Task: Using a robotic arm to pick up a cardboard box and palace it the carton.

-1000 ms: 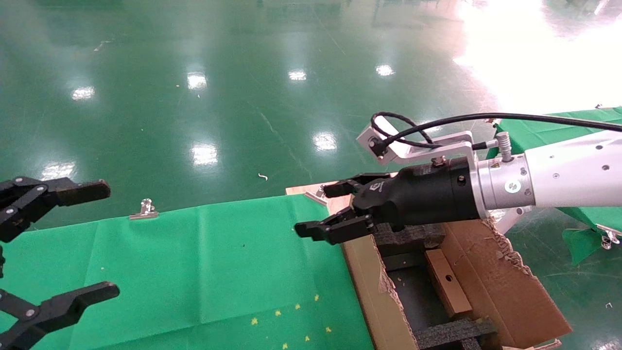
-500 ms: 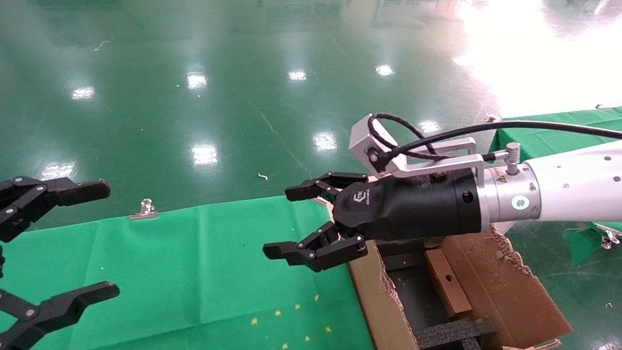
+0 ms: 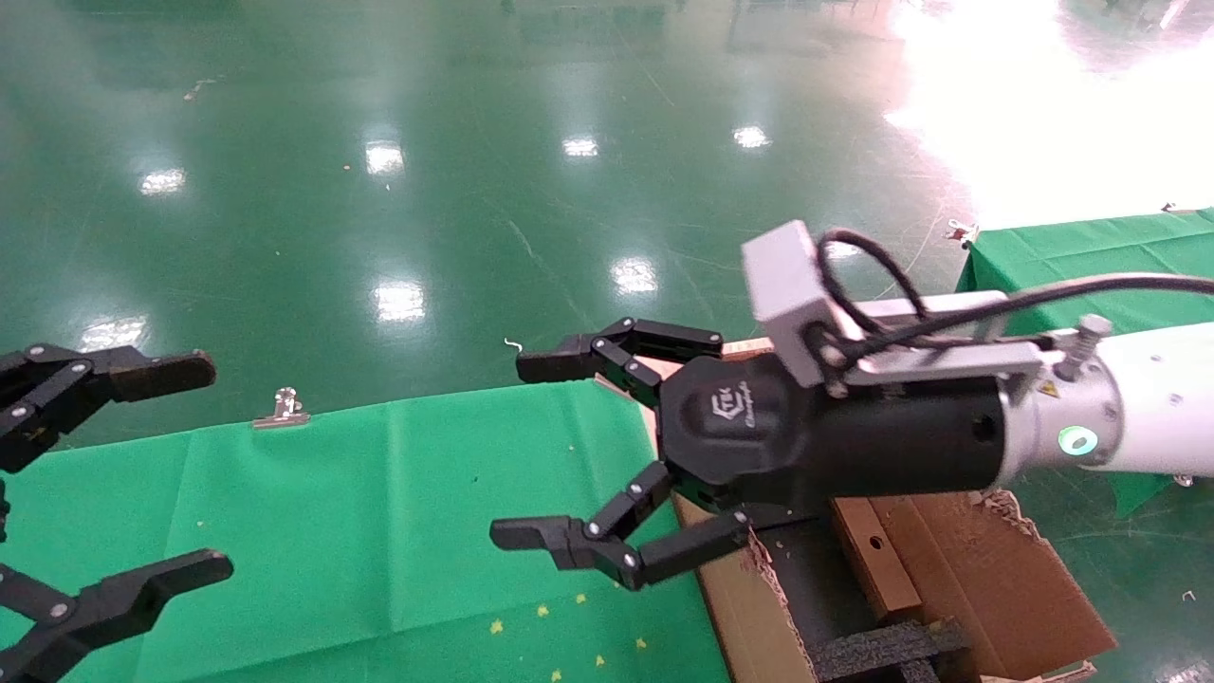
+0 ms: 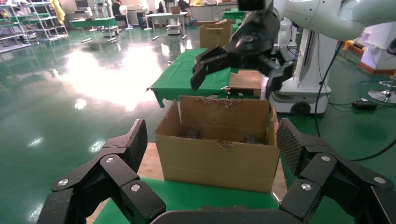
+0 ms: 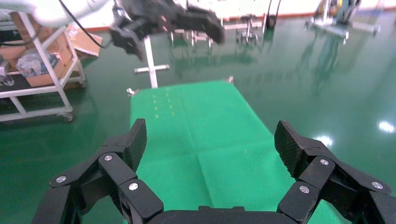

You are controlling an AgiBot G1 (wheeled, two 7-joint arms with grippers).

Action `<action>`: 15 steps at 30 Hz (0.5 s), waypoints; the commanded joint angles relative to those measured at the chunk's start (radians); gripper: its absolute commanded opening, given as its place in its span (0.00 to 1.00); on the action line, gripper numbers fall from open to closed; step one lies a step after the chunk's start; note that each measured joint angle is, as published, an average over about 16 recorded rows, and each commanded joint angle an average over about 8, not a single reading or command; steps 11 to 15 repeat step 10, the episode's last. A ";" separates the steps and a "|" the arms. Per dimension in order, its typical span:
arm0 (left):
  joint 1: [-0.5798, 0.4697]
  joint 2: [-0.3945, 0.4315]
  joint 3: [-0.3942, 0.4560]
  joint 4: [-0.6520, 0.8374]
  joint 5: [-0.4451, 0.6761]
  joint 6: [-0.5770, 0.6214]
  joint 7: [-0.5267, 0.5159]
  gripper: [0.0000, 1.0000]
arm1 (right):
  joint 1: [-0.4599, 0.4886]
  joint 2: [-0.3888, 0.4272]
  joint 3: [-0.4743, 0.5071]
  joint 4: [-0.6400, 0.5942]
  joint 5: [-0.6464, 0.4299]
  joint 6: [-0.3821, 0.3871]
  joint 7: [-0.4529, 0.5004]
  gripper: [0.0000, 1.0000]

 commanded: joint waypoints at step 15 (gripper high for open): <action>0.000 0.000 0.000 0.000 0.000 0.000 0.000 1.00 | -0.119 -0.025 0.180 0.000 0.045 -0.083 -0.112 1.00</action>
